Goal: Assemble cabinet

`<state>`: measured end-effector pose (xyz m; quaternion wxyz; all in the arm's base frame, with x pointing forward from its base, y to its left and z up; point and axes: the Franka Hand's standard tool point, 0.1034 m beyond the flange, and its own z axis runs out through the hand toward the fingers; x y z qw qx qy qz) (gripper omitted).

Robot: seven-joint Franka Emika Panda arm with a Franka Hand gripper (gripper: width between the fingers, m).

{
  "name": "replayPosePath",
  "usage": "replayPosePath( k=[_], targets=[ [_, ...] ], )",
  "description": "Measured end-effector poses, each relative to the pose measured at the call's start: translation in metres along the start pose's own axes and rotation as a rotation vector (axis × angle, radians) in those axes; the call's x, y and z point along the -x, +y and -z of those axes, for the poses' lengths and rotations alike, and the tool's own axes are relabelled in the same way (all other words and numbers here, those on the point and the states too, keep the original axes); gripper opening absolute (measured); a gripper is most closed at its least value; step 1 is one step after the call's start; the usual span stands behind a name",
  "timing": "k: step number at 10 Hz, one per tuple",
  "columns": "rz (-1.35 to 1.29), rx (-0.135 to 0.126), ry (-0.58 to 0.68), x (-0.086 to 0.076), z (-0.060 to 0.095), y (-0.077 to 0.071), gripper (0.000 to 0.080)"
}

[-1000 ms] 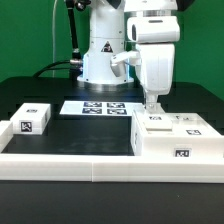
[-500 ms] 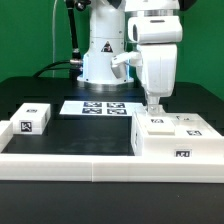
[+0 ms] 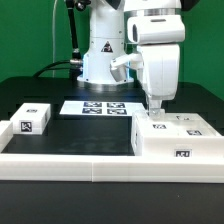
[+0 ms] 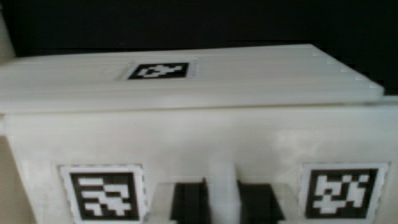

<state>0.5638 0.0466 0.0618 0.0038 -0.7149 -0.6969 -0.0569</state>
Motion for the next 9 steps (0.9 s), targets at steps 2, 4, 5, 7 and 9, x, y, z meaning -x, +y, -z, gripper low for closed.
replayPosePath(
  k=[2,4,5,7,9],
  targets=[
    [-0.001,0.001,0.001,-0.0001,0.0004,0.0039,0.0070],
    [0.000,0.001,0.002,-0.0005,0.0002,0.0065,0.0070],
    [-0.001,0.002,0.002,-0.0005,0.0003,0.0064,0.0070],
    [-0.001,0.002,0.002,-0.0004,0.0003,0.0064,0.0071],
    [-0.002,0.000,0.001,-0.0002,-0.0002,0.0057,0.0277]
  ],
)
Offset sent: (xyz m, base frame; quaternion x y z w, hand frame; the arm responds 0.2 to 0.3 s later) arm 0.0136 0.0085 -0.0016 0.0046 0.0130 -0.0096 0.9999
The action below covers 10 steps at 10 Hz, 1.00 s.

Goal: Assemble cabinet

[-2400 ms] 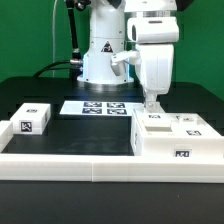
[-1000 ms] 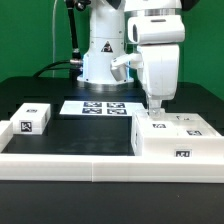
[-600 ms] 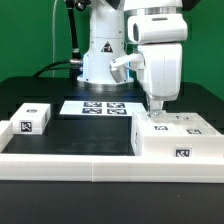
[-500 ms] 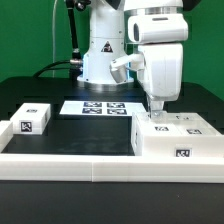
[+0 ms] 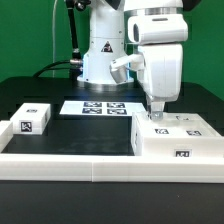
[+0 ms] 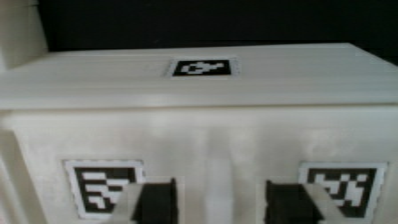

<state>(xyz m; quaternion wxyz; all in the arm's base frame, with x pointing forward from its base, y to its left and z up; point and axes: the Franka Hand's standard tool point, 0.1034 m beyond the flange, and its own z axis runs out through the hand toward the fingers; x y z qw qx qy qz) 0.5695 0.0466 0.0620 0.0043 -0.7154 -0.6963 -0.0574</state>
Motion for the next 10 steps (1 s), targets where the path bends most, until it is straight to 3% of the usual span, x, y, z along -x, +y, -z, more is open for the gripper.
replayPosePath(
  k=[1,3,4,5,9,10],
  targets=[
    [0.000,0.000,0.000,0.000,0.000,0.000,0.0277],
    [0.000,0.000,0.000,0.000,0.000,0.000,0.0612],
    [0.000,0.000,0.000,0.000,0.000,0.000,0.0612],
    [0.000,0.000,0.000,0.000,0.000,0.000,0.0757],
    [-0.014,0.009,0.000,0.002,0.002,0.000,0.0798],
    [-0.065,0.049,-0.002,0.007,0.011,-0.004,0.0798]
  ],
)
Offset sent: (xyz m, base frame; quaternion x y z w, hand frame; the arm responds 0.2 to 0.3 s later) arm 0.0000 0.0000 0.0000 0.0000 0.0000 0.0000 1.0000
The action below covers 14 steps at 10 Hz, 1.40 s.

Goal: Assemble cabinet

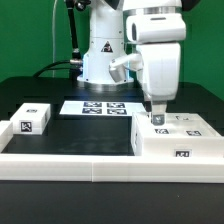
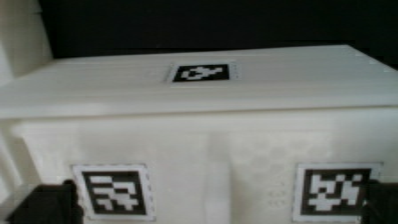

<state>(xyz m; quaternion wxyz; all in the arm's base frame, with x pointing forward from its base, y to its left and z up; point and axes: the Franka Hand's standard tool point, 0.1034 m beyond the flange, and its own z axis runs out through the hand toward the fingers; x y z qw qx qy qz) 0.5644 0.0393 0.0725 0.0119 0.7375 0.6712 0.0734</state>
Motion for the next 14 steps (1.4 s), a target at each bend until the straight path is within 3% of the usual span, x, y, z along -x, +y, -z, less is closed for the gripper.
replayPosePath(
  k=[3,5,8,11,14],
  targets=[
    [-0.159,0.034,-0.012,0.002,0.022,-0.022,0.0797],
    [-0.335,0.021,-0.017,-0.009,0.022,-0.044,0.0797],
    [-0.355,0.020,-0.017,-0.008,0.022,-0.044,0.0797],
    [-0.760,0.013,0.008,-0.013,0.021,-0.046,0.0797],
    [-1.203,0.005,0.033,-0.023,0.013,-0.066,0.0797]
  ],
)
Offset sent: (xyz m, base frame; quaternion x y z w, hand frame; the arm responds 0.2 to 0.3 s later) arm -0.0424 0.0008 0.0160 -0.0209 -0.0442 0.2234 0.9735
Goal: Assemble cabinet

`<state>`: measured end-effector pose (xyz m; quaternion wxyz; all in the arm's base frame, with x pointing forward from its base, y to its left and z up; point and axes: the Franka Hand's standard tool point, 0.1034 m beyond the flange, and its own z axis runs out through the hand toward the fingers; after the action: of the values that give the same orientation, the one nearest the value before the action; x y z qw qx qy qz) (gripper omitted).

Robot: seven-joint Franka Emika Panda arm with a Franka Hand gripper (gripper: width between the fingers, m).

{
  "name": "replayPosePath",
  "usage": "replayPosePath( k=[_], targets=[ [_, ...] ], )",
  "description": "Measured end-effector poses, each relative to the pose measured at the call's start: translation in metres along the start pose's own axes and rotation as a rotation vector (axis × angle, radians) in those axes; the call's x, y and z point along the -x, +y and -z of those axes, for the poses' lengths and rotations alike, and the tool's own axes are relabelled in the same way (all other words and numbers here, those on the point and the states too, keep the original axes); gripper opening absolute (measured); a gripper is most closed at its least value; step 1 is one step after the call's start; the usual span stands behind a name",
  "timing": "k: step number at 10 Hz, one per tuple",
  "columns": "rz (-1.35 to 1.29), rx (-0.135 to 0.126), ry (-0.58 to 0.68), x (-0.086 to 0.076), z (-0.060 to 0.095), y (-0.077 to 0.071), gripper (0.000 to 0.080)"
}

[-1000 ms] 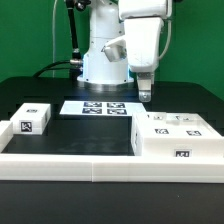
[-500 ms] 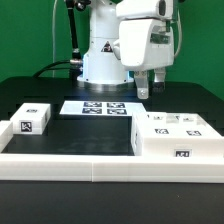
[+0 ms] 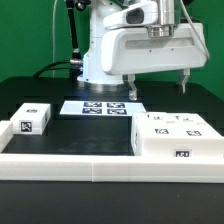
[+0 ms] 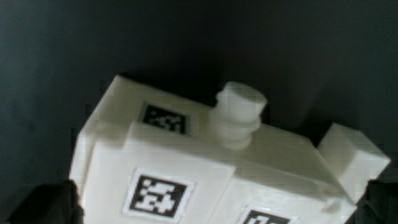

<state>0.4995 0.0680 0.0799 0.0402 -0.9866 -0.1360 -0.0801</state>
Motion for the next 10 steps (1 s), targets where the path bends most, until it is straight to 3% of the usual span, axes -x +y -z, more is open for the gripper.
replayPosePath(
  k=[3,5,8,9,10],
  targets=[
    [-0.311,-0.027,-0.003,0.002,-0.003,-0.008,0.0797],
    [-0.375,-0.030,0.001,0.002,-0.005,-0.014,0.0797],
    [-0.261,0.022,0.021,0.006,-0.018,-0.040,0.0797],
    [-0.245,0.037,0.037,0.007,-0.024,-0.039,0.0797],
    [-0.255,0.050,0.051,0.010,-0.031,-0.029,0.0797]
  ],
)
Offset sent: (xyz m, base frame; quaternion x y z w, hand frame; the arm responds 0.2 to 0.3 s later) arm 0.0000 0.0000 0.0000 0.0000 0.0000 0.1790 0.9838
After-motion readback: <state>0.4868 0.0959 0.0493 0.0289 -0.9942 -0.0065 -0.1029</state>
